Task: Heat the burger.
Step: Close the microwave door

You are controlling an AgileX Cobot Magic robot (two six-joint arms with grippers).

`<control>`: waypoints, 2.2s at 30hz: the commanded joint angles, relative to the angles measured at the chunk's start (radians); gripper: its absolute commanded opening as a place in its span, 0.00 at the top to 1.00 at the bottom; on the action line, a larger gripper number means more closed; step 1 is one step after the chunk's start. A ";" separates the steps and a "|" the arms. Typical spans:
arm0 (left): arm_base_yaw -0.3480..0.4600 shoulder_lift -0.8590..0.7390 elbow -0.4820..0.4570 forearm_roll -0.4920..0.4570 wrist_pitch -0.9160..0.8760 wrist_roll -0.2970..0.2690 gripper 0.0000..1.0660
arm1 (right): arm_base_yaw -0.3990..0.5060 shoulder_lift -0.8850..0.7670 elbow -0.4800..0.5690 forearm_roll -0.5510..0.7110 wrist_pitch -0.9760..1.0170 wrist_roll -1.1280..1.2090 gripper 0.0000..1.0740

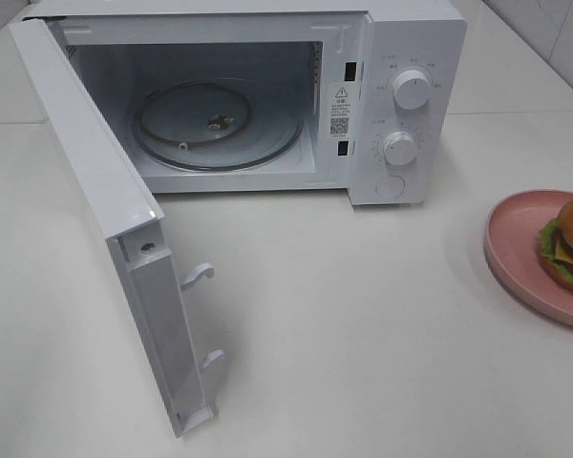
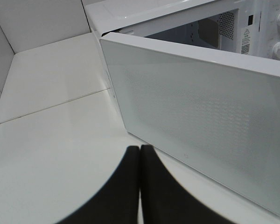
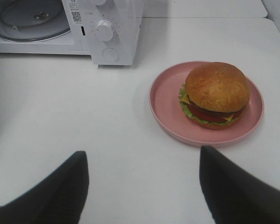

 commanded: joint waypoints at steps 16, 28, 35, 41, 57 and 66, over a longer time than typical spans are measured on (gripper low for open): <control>0.001 0.593 0.009 -0.003 -0.381 0.012 1.00 | -0.004 -0.027 0.000 -0.005 -0.012 -0.010 0.40; 0.001 0.890 0.009 -0.003 -0.664 0.012 1.00 | -0.004 -0.027 0.000 -0.005 -0.012 -0.010 0.40; -0.002 1.053 0.007 -0.003 -0.841 0.012 1.00 | -0.004 -0.027 0.000 -0.005 -0.012 -0.010 0.40; -0.056 1.176 0.002 -0.003 -0.945 0.011 1.00 | -0.004 -0.027 0.000 -0.005 -0.012 -0.010 0.40; -0.225 1.411 0.002 0.001 -1.231 0.005 1.00 | -0.004 -0.027 0.000 -0.005 -0.012 -0.010 0.40; -0.300 1.528 -0.064 0.015 -1.277 0.005 1.00 | -0.004 -0.027 0.000 -0.006 -0.012 -0.010 0.40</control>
